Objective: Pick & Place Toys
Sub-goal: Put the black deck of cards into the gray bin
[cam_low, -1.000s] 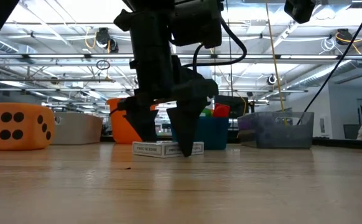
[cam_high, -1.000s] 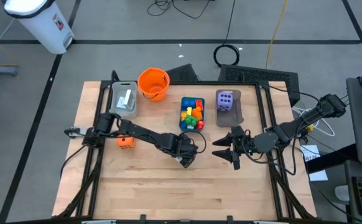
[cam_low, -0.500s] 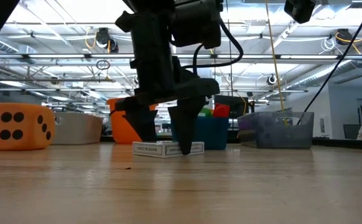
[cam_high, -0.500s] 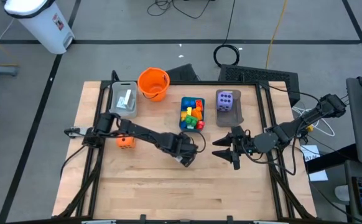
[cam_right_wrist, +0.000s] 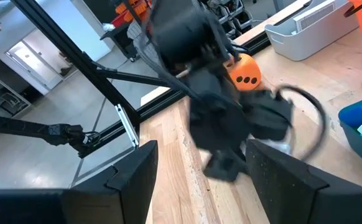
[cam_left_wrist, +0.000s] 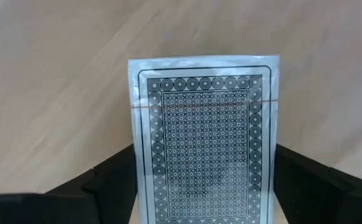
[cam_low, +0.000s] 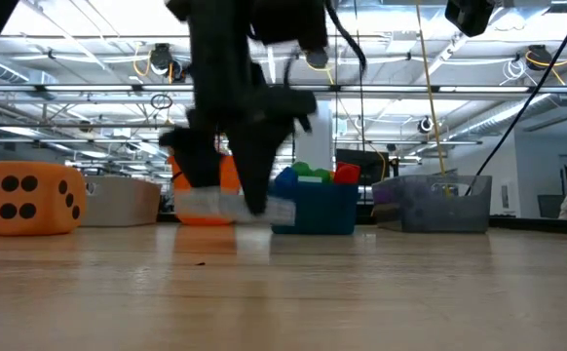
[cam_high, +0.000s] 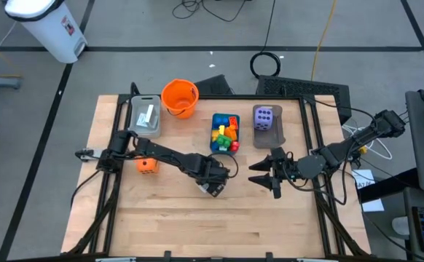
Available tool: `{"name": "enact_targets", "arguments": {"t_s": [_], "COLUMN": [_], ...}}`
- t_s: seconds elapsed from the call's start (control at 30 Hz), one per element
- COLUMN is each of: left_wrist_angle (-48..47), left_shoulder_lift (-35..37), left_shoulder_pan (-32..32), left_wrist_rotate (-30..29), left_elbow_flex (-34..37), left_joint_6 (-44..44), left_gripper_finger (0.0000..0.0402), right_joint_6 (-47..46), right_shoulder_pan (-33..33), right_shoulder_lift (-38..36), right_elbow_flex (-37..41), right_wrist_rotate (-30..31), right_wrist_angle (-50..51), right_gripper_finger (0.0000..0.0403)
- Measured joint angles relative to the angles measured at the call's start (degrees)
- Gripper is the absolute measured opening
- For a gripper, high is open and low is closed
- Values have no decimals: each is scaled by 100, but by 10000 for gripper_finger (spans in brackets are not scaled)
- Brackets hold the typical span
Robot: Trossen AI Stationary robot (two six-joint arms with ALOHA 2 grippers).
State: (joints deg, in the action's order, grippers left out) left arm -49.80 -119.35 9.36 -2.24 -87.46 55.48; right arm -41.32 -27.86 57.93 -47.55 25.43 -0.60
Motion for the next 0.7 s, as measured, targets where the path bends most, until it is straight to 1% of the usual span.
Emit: {"name": "enact_targets", "arguments": {"t_s": [0.1,0.2,0.37,0.57,0.7], "left_wrist_angle": [-439,-946,-1492,-1895,-2517], "left_shoulder_lift": [397,827,1771,2948,3586], "left_shoulder_pan": [13,-9,-110,-484,-911], "left_wrist_rotate": [-173,-635,-1147,-1897,-2129], "left_elbow_flex": [1,-7,-4,-7,-11], "left_joint_6": [-167,-196,98,506,617], "left_gripper_finger": [314,316,312,318,314], "right_joint_6": [2,9,14,17,17], "right_shoulder_pan": [-2,-1,-1,2,2], "right_shoulder_lift": [0,0,0,0,0], "right_elbow_flex": [-1,-1,-2,-2,-2], "right_wrist_rotate": [0,0,0,0,0], "right_wrist_angle": [-2,-1,-6,-48,-45], "right_gripper_finger": [235,235,235,235,235]}}
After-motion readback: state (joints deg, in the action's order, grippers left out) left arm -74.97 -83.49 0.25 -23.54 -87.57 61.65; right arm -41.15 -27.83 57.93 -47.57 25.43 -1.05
